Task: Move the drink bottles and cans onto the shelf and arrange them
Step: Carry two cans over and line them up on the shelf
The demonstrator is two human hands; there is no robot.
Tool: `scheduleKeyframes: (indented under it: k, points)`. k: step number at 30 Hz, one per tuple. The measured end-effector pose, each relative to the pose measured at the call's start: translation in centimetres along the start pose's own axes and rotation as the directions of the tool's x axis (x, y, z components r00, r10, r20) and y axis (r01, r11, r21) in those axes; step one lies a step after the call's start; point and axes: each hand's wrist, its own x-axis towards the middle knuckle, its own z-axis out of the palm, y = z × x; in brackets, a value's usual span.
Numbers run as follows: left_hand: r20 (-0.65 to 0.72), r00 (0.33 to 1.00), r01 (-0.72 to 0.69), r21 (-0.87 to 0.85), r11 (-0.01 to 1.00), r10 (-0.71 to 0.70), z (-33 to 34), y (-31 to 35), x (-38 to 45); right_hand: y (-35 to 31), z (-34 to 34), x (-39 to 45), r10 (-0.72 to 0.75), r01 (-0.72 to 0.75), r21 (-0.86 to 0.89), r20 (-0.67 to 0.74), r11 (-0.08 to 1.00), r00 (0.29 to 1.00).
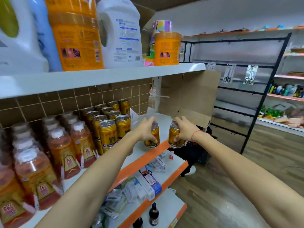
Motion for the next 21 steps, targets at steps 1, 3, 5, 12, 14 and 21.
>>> scheduleKeyframes:
  k: [1, 3, 5, 12, 14, 21]
  points:
    - [-0.005, 1.0, 0.005, 0.013, 1.0, -0.005, 0.1, -0.2, 0.6, 0.4, 0.2, 0.8, -0.007, 0.007, 0.005, 0.0, 1.0, 1.0]
    - [-0.01, 1.0, 0.016, 0.037, 0.999, -0.015, 0.4, -0.8, 1.8, 1.1, 0.6, 2.3, -0.019, 0.019, 0.017, 0.003, 1.0, 1.0]
    - [-0.006, 0.999, 0.034, 0.048, 0.998, -0.034, 0.7, -1.1, 2.8, 1.8, 1.0, 3.9, -0.034, 0.034, 0.034, 0.019, 0.999, 0.999]
    - [-0.037, 0.988, 0.149, 0.046, 0.988, -0.147, 1.9, -2.3, 7.0, 3.8, 2.4, 10.4, -0.156, 0.156, 0.008, 0.048, 0.988, 0.987]
    - [-0.045, 0.978, 0.207, 0.068, 0.976, -0.204, 2.5, -2.9, 8.1, 4.4, 3.0, 12.7, -0.213, 0.214, 0.005, 0.072, 0.977, 0.974]
    - [-0.093, 0.904, 0.423, 0.06, 0.904, -0.417, 3.0, -4.6, 10.7, 5.6, 4.3, 20.2, -0.41, 0.41, 0.029, 0.14, 0.912, 0.901]
